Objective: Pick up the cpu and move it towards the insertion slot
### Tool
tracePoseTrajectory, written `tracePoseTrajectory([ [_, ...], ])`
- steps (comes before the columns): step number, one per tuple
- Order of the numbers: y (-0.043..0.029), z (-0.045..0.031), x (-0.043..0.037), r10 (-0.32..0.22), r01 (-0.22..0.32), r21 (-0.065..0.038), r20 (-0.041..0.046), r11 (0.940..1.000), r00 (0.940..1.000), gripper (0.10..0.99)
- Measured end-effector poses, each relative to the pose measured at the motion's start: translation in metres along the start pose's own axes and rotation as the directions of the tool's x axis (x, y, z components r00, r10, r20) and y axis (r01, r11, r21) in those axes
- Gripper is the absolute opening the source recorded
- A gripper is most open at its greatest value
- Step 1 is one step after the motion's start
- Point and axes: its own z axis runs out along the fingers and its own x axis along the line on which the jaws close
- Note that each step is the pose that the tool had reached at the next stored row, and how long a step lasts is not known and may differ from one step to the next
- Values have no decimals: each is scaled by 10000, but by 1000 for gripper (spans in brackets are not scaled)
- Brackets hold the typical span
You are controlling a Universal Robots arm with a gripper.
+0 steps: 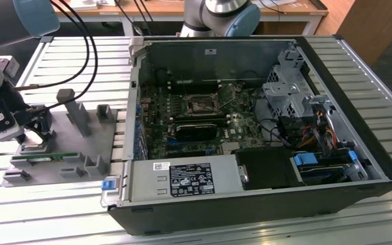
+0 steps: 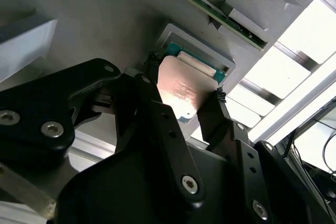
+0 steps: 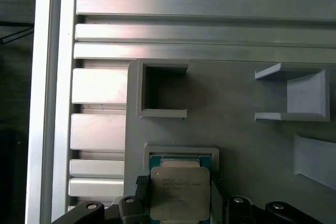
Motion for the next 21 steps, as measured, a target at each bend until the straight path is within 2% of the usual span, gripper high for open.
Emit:
tracePoseTrajectory([
  [14, 5, -108, 0, 0, 0, 2, -4, 10000, 10000, 541],
  [21, 8, -132, 3, 1, -1, 2, -2, 10000, 10000, 541],
])
